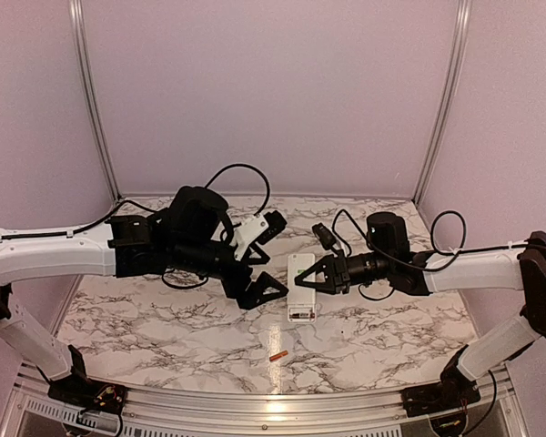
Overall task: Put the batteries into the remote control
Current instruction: Place the battery in the battery compartment, then load the battery into the battery compartment.
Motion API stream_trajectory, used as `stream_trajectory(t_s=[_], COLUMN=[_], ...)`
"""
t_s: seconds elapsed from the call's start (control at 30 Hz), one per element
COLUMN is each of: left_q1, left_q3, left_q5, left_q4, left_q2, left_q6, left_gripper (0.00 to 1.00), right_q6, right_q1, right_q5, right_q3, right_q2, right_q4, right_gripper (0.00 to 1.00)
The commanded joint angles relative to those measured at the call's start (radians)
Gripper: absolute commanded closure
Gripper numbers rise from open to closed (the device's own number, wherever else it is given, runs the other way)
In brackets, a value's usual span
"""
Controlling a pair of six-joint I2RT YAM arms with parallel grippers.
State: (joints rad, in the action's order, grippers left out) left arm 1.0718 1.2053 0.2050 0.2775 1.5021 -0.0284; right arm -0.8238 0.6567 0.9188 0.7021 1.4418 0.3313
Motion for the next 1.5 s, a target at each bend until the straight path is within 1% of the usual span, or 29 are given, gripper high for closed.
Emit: stream_trajectory(t_s=[0.0,0.1,0.2,0.23,0.3,0.43,0.53,0.83,1.27,1.4,1.47], left_q1=[-0.057,-0.065,-0.065,-0.063,-0.062,-0.058,-0.034,0.014,0.022,0.022,0.022], left_q3=[-0.137,-0.217,-0.236,-0.252,-0.302,-0.330,-0.323,-0.269,-0.215,-0.208,-0.209], left_q5=[-0.080,-0.101,-0.074,-0.055,-0.023,0.001,-0.001,0.015,0.047,0.063,0.072], left_q4=[-0.180,-0.217,-0.216,-0.240,-0.346,-0.425,-0.452,-0.454,-0.462,-0.465,-0.472], left_q2=[-0.111,-0.129,-0.097,-0.092,-0.093,-0.077,-0.050,0.031,0.096,0.107,0.113], left_q6=[0.289,0.419,0.525,0.557,0.651,0.720,0.728,0.698,0.694,0.694,0.701], left_gripper=[0.01,0.01,0.01,0.01,0.01,0.01,0.01,0.01,0.01,0.06,0.09], right_q6=[-0.041,-0.066,-0.090,-0.101,-0.104,-0.111,-0.125,-0.175,-0.186,-0.187,-0.187], right_q1=[-0.006,-0.006,-0.006,-0.006,-0.006,-0.005,-0.004,0.014,0.032,0.033,0.032], right_q5=[-0.043,-0.059,-0.070,-0.075,-0.087,-0.114,-0.127,-0.146,-0.140,-0.141,-0.141], right_q3=[-0.001,0.000,0.004,0.006,0.010,0.017,0.019,0.013,0.013,0.014,0.013], right_q2=[0.007,0.019,0.035,0.039,0.044,0.050,0.057,0.082,0.082,0.080,0.078], right_q4=[0.095,0.130,0.159,0.168,0.173,0.177,0.196,0.265,0.270,0.270,0.271], right_gripper=[1.00,1.00,1.00,1.00,1.00,1.00,1.00,1.00,1.00,1.00,1.00])
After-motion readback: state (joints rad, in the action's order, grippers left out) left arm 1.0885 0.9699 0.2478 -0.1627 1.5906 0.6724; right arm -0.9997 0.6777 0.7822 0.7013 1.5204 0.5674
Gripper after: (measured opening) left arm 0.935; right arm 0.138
